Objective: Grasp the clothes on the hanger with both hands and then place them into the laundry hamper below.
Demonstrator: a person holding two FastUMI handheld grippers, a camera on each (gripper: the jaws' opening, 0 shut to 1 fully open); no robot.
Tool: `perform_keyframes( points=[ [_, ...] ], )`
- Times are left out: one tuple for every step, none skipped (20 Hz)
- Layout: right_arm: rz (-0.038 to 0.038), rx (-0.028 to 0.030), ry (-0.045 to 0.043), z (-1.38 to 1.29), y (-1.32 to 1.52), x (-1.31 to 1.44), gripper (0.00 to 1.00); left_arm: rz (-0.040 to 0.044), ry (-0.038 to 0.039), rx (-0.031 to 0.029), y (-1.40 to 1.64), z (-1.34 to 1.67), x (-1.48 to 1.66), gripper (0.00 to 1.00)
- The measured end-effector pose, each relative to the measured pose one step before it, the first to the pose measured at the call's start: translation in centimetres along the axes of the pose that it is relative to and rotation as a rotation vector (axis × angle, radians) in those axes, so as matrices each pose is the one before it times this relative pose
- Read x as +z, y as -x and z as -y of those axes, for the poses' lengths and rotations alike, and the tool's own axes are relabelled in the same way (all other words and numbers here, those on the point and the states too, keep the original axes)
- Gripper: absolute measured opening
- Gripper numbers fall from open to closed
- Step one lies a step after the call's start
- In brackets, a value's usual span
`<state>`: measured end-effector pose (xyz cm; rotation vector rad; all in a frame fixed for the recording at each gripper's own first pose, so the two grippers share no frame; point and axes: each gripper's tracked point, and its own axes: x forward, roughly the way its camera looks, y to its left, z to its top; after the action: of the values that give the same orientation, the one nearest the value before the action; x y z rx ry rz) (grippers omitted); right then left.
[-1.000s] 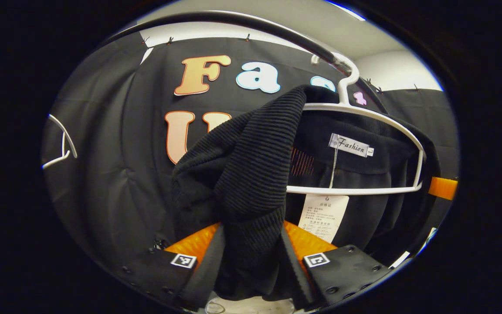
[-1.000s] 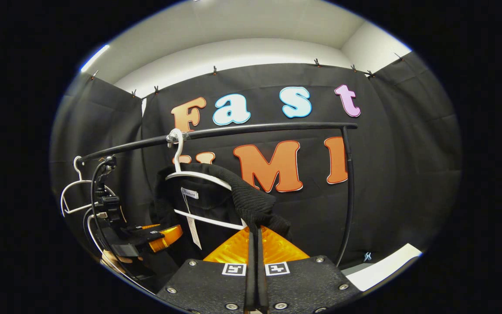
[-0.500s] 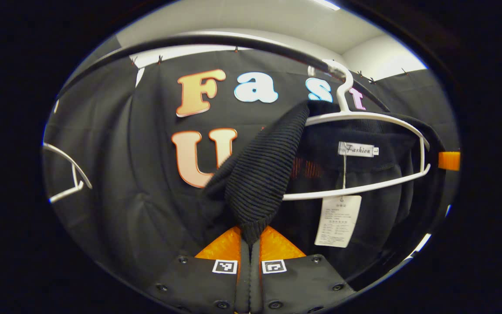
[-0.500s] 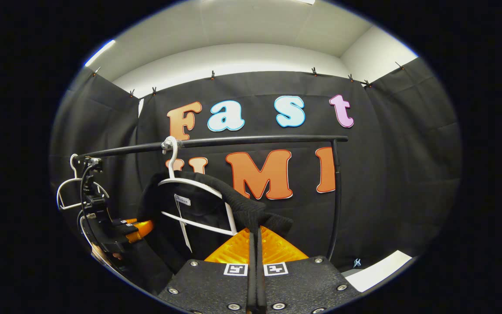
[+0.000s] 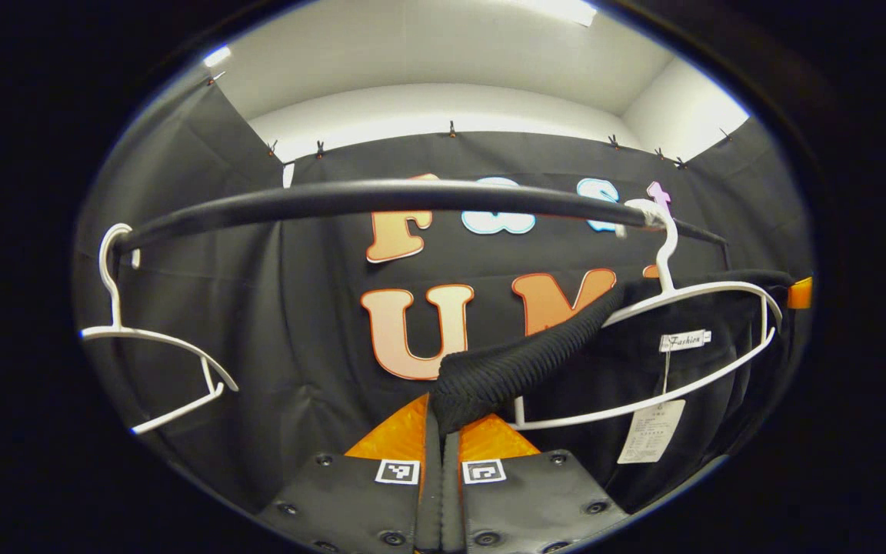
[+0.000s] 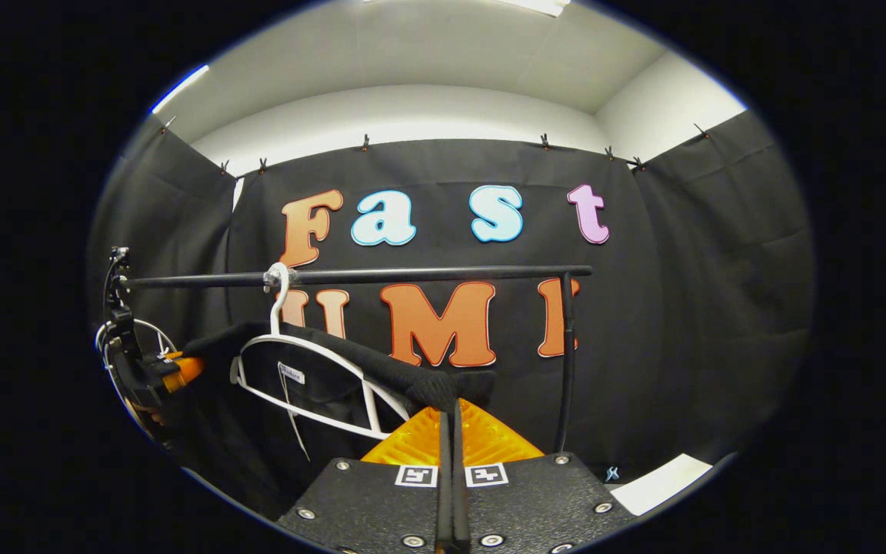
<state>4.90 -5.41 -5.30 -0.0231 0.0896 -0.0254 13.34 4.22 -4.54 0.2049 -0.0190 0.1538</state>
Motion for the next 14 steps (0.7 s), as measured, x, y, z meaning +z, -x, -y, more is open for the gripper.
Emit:
perform_keyframes(
  points=[
    [0.00382, -0.00763, 0.01432, 0.159, -0.119, 0.252, 0.00, 0.00544, -0.02227, 0.01598, -0.077, -0.395, 0.635, 0.07],
    [0.00197, -0.00337, 0.00654, 0.169, -0.132, 0.172, 0.00, 0.01000, -0.01558, 0.01285, -0.326, -0.294, 0.879, 0.07],
    [-0.00153, -0.00043, 0.00084, 0.151, -0.178, -0.117, 0.00, 0.00908, -0.00749, 0.00559, -0.092, -0.276, 0.735, 0.06],
    [-0.00373, 0.00324, -0.00294, 0.104, -0.164, -0.105, 0.00, 0.00516, 0.00081, 0.00296, -0.015, -0.204, 0.534, 0.04],
    [-0.00359, 0.00289, -0.00373, 0.173, -0.125, -0.112, 0.00, 0.00545, 0.00411, -0.00031, 0.117, -0.102, 0.363, 0.06],
    [-0.00318, 0.00279, -0.00588, 0.244, -0.141, -0.073, 0.00, 0.00401, 0.00095, -0.00006, -0.023, -0.131, 0.361, 0.07],
    [-0.00365, 0.00263, -0.00754, 0.296, -0.152, -0.236, 0.00, 0.00287, -0.00184, 0.00165, -0.197, -0.333, 0.186, 0.06],
    [-0.00341, -0.00090, -0.00680, 0.412, -0.145, -0.223, 0.00, 0.00100, 0.00307, -0.00136, -0.265, 0.069, 0.107, 0.06],
    [-0.00288, -0.00301, -0.00480, 0.432, -0.220, -0.179, 0.00, -0.00242, 0.00432, -0.00721, -0.209, 0.308, -0.105, 0.06],
    [-0.00237, -0.00489, -0.00171, 0.523, -0.268, -0.313, 0.00, -0.00236, 0.00008, -0.00678, -0.082, 0.317, -0.042, 0.09],
    [-0.00618, -0.00348, -0.00280, 0.559, -0.137, -0.373, 0.00, -0.00264, -0.00266, -0.00674, 0.094, 0.228, 0.048, 0.06],
    [-0.00452, 0.00393, -0.00842, 0.399, -0.149, -0.438, 0.00, -0.00035, -0.00147, -0.00274, 0.019, 0.275, 0.078, 0.06],
    [0.00066, 0.00831, -0.01302, 0.198, -0.206, -0.140, 0.00, 0.00015, -0.00073, -0.00220, -0.038, 0.237, 0.068, 0.06],
    [0.00383, 0.00965, -0.01860, 0.222, -0.070, -0.253, 0.00, 0.00040, 0.00269, -0.00088, -0.095, 0.214, 0.043, 0.06]
  ],
)
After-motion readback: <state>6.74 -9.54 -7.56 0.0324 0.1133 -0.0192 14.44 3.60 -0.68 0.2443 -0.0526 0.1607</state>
